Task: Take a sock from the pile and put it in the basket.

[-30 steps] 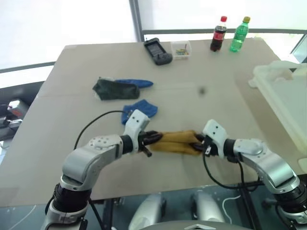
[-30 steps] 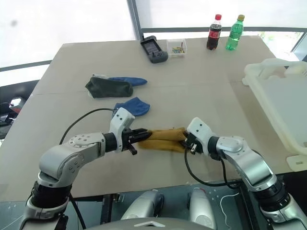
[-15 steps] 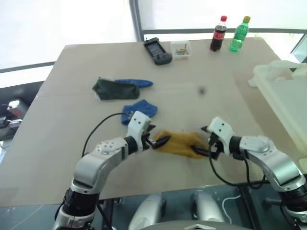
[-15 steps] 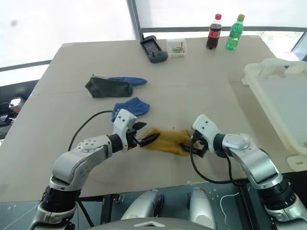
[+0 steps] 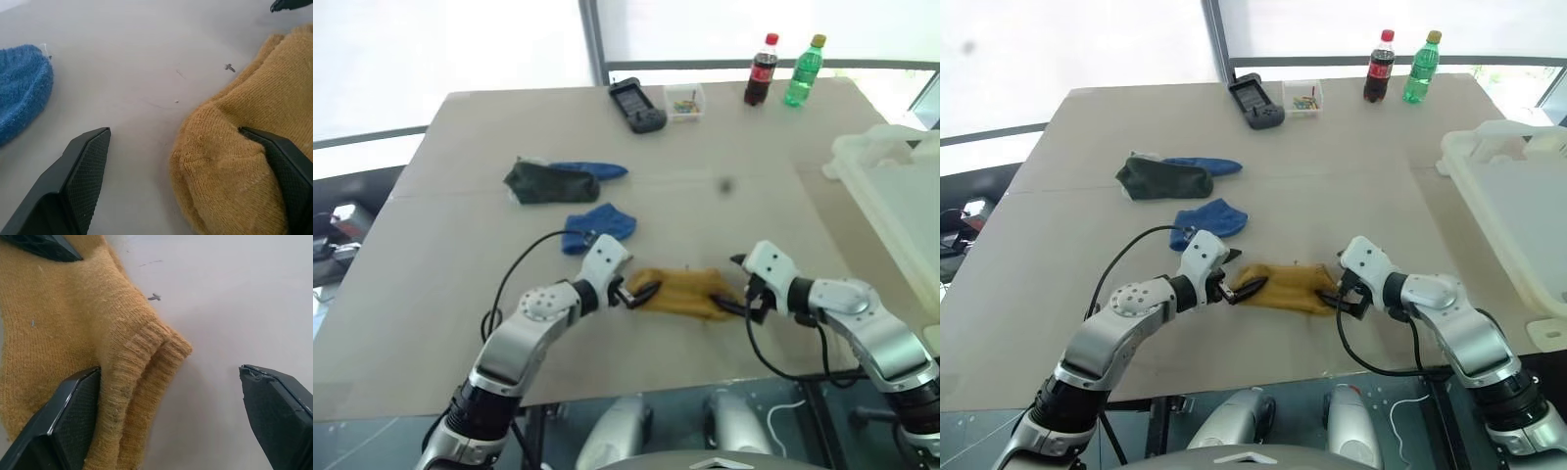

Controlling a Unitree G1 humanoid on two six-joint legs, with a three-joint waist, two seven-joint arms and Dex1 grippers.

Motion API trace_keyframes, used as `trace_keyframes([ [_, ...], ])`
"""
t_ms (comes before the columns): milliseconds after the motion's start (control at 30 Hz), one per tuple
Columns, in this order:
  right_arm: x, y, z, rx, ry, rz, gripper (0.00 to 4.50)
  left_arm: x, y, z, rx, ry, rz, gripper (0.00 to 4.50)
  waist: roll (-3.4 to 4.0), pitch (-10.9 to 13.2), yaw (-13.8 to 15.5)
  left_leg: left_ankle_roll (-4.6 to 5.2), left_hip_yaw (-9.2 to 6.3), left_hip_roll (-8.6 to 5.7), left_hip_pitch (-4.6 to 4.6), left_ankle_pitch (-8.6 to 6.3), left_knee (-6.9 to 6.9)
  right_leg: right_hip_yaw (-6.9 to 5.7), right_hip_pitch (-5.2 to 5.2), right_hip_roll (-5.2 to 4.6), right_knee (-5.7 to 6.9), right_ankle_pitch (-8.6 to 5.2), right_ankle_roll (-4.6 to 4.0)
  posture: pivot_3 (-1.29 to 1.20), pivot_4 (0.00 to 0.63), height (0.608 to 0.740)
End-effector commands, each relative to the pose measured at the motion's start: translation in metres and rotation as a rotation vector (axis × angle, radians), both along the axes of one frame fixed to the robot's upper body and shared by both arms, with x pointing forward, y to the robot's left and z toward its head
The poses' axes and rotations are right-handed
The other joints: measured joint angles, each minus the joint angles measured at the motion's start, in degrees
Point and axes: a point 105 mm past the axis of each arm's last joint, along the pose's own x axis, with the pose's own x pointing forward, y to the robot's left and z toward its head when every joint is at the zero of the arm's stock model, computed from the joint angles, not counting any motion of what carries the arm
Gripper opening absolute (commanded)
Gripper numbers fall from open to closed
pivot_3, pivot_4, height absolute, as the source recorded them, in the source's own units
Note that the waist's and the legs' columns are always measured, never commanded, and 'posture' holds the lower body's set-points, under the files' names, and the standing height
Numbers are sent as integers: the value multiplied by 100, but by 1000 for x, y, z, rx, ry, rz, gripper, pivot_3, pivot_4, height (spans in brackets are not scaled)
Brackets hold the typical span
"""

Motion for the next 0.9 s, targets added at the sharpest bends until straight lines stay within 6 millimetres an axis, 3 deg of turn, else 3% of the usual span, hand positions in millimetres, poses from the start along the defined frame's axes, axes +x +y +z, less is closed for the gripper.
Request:
trace_keyframes([
  [33,3,-11,0,-17,-21,-29,4500,1,3,-10,0,8,39,4402,3,-2,7,0,-1,-1,11,0,0,-2,13,1,-4,0,0,0,150,740],
  [233,-11,6,52,245,-91,52,4500,-1,13,22,-178,33,39,4402,6,5,-17,11,-4,1,53,-7,-7,-4,57,4,-14,0,2,0,150,740],
  [300,-15,8,59,280,-104,66,4500,-3,16,26,-190,41,30,4402,9,6,-32,10,-1,5,56,-7,-13,2,54,4,-14,0,2,0,150,740],
  [400,-21,14,63,305,-107,118,3688,-3,20,29,-186,45,31,4500,9,6,-16,10,-1,5,59,-7,-20,0,55,8,-19,0,2,0,150,740],
  [500,-25,22,64,321,-112,155,2306,-3,20,32,-213,50,26,4500,9,7,-9,10,-1,4,58,-7,-21,0,55,6,-21,0,2,0,150,740],
  [567,-27,30,54,300,-93,187,1272,-3,19,33,-221,55,26,4500,9,7,-11,10,-1,4,58,-7,-22,1,55,6,-21,0,2,0,150,740],
  [667,-27,40,33,247,-57,224,130,-1,21,32,-226,73,46,4500,9,7,-18,10,-1,4,61,-7,-25,1,55,6,-21,0,2,0,150,740],
  [800,-23,37,-9,119,-11,223,27,-1,30,35,-229,123,68,4500,13,10,-13,9,1,4,64,-6,-26,0,56,9,-20,0,2,0,150,740],
  [900,-21,27,-35,34,15,213,27,-11,35,22,-189,217,46,4500,14,10,-22,9,1,4,64,-6,-27,1,55,9,-21,-1,1,0,150,740],
])
